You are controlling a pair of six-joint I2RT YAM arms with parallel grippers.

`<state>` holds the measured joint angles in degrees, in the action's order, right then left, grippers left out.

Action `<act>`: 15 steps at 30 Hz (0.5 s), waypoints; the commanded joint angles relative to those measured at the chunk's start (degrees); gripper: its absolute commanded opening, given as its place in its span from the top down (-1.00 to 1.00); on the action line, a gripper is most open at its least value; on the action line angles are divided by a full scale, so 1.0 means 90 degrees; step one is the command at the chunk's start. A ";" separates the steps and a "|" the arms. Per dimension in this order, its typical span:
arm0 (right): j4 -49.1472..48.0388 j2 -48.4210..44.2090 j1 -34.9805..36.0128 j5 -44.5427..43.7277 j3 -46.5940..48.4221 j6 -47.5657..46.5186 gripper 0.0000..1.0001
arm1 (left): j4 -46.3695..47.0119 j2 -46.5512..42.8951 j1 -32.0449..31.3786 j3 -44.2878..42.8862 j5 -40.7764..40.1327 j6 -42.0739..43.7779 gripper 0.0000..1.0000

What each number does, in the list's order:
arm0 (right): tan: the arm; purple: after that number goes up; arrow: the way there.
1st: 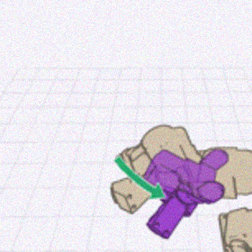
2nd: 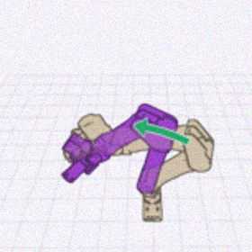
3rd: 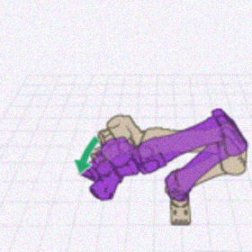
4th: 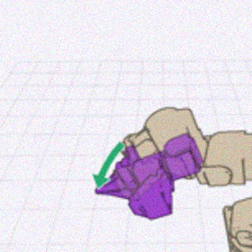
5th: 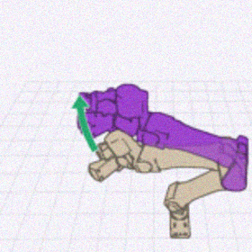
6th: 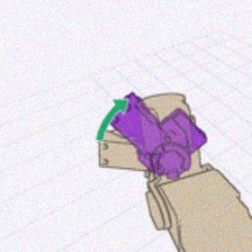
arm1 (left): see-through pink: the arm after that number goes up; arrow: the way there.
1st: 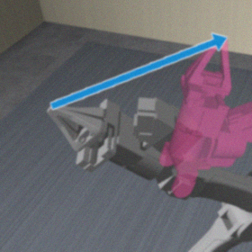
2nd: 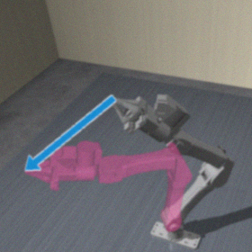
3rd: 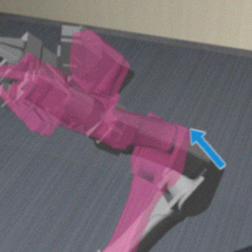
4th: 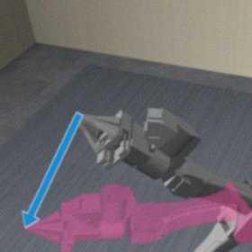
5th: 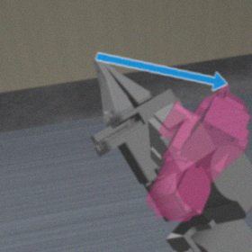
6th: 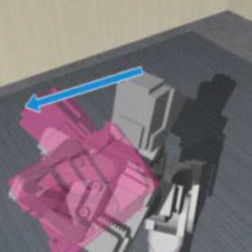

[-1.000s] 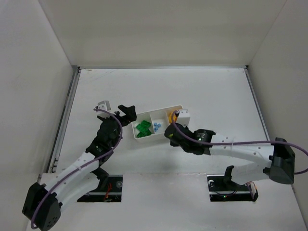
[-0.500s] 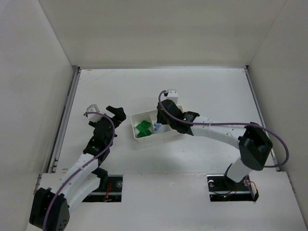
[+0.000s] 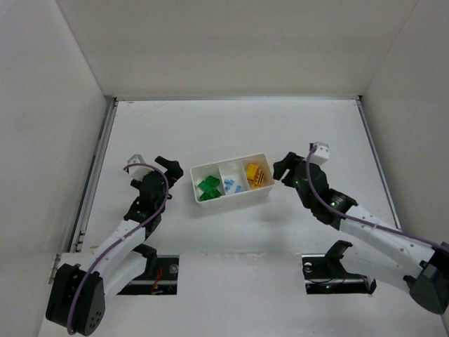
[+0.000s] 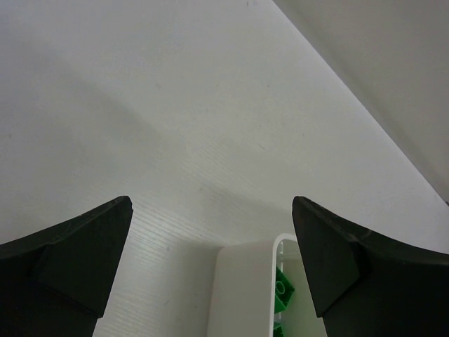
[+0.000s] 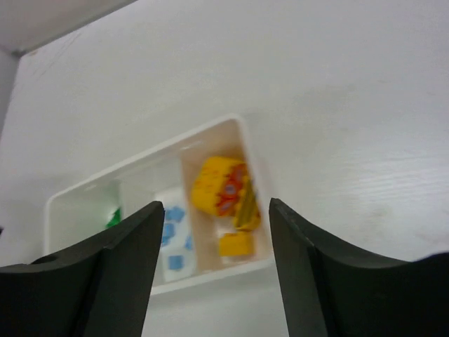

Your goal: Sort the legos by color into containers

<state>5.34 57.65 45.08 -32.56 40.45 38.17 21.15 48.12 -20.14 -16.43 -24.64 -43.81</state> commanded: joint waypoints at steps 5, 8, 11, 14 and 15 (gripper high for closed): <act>-0.0370 -0.1365 -0.1185 -0.0337 -0.1495 0.0573 -1.00 | -0.0298 0.0483 0.0007 -0.0332 0.0013 -0.0161 -1.00; -0.0175 -0.1415 -0.1429 -0.0455 -0.1642 0.0661 -1.00 | -0.0640 0.0630 -0.0013 -0.0518 0.0014 -0.0181 -1.00; 0.0031 -0.1337 -0.1556 -0.0455 -0.1720 0.0768 -1.00 | -0.0738 0.0630 -0.0023 -0.0431 0.0033 -0.0259 -1.00; 0.0002 -0.1337 -0.1693 -0.0474 -0.1867 0.0807 -1.00 | -0.0660 0.0504 0.0036 -0.0217 -0.0006 -0.0278 -1.00; 0.0002 -0.1318 -0.1810 -0.0484 -0.1925 0.0807 -1.00 | -0.0641 0.0445 0.0055 -0.0168 -0.0016 -0.0278 -1.00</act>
<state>5.98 45.84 30.52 -35.22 24.36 44.23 15.84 53.91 -20.12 -18.35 -23.99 -44.51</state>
